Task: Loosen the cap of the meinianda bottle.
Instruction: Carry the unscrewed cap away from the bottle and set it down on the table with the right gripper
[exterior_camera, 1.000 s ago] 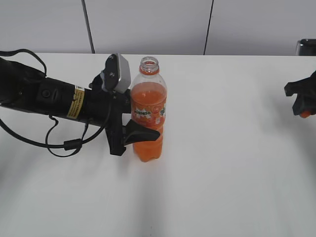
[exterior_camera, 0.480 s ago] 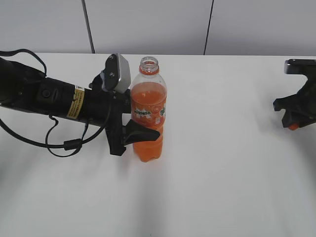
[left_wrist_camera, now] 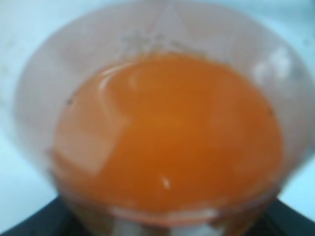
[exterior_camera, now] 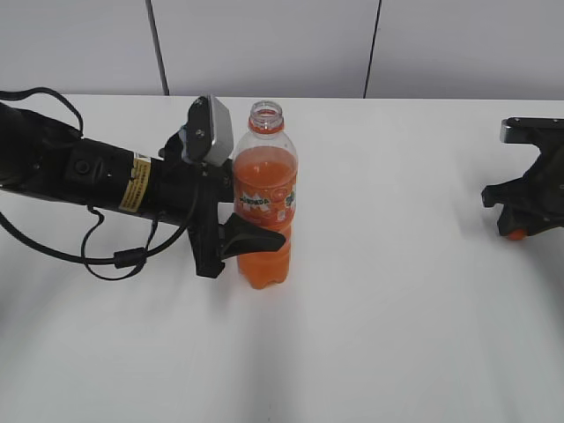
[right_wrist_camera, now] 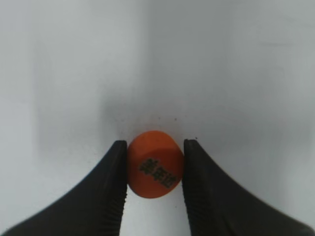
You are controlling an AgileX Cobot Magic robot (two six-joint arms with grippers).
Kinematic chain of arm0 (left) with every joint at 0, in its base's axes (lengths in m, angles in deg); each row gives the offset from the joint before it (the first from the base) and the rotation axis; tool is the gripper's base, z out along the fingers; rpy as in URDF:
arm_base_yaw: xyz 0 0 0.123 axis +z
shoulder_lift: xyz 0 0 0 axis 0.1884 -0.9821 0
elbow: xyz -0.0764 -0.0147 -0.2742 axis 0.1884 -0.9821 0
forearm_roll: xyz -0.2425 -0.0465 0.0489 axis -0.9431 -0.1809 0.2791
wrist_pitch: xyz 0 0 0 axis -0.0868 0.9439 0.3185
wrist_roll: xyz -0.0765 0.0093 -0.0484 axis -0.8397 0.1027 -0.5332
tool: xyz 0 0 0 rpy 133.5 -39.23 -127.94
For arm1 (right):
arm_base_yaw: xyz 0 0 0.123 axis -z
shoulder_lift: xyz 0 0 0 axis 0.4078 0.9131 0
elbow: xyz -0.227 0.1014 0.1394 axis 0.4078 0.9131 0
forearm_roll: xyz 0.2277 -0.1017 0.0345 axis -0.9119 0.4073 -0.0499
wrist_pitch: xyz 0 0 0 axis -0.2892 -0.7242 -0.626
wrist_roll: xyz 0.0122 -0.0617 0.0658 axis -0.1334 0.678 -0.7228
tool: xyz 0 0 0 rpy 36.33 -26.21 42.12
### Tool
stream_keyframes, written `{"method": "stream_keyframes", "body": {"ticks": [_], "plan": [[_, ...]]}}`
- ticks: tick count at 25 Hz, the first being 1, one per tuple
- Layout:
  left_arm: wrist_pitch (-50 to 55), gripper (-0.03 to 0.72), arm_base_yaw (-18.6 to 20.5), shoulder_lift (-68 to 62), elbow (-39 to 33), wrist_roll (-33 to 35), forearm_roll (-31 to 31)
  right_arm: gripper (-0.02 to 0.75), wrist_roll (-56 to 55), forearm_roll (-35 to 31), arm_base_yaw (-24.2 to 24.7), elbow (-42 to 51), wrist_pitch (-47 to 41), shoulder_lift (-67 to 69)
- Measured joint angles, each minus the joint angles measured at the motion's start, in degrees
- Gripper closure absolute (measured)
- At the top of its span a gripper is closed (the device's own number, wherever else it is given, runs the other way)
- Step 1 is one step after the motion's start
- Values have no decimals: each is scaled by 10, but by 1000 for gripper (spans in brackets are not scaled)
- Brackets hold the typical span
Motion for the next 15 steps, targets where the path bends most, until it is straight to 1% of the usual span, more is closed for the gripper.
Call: {"method": "stream_keyframes", "body": {"ticks": [2,4,6,8,10,12,15], "plan": [[0,261,0,0,0,0,0,477,0,0,0,0,0,0],[0,261,0,0,0,0,0,453,0,0,0,0,0,0],[0,261,0,0,0,0,0,398,0,0,0,0,0,0],[0,261,0,0,0,0,0,322,0,0,0,0,0,0],[0,261,0,0,0,0,0,229,0,-1,0,0,-1,0],[0,261,0,0,0,0,0,160,0,-4,0,0,-1,0],[0,261,0,0,0,0,0,132,0,-13,0,0,-1,0]]}}
